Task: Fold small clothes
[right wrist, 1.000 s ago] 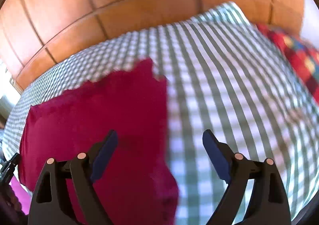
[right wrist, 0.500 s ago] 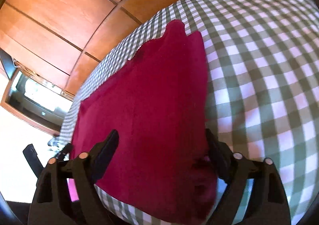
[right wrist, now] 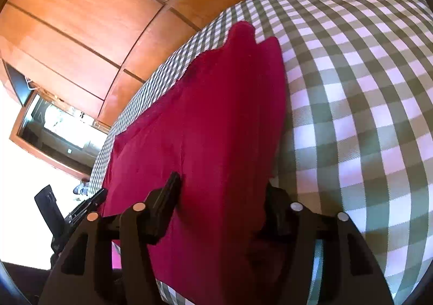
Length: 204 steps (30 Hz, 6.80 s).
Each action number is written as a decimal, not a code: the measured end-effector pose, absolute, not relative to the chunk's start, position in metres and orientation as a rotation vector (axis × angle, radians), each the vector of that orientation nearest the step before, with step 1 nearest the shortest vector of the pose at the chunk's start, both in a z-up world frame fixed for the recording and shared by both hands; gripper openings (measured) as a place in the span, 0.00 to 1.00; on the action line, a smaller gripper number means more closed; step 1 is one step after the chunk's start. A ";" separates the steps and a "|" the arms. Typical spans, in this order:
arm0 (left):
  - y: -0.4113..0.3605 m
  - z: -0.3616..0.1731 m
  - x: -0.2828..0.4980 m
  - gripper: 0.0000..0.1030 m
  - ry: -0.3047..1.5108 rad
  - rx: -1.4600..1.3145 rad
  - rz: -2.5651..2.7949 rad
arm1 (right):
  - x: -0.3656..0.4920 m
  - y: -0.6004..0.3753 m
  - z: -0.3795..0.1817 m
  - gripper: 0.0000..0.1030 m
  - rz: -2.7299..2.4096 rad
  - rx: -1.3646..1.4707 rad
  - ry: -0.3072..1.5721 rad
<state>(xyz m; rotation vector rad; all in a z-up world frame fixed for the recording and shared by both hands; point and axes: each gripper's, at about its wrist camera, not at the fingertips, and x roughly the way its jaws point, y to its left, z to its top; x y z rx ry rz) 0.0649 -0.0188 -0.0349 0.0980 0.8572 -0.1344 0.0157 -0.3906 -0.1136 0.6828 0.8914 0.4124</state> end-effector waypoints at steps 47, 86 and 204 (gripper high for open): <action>0.074 -0.033 0.011 0.48 0.877 -0.176 -0.135 | -0.018 -0.397 -0.060 0.38 0.194 0.522 0.859; 0.034 -0.031 0.049 0.10 0.894 -0.170 -0.326 | 0.029 -0.387 -0.091 0.38 0.361 0.607 0.982; 0.088 0.006 0.059 0.14 0.752 -0.274 -0.174 | -0.010 -0.131 -0.059 0.53 0.599 -0.137 0.834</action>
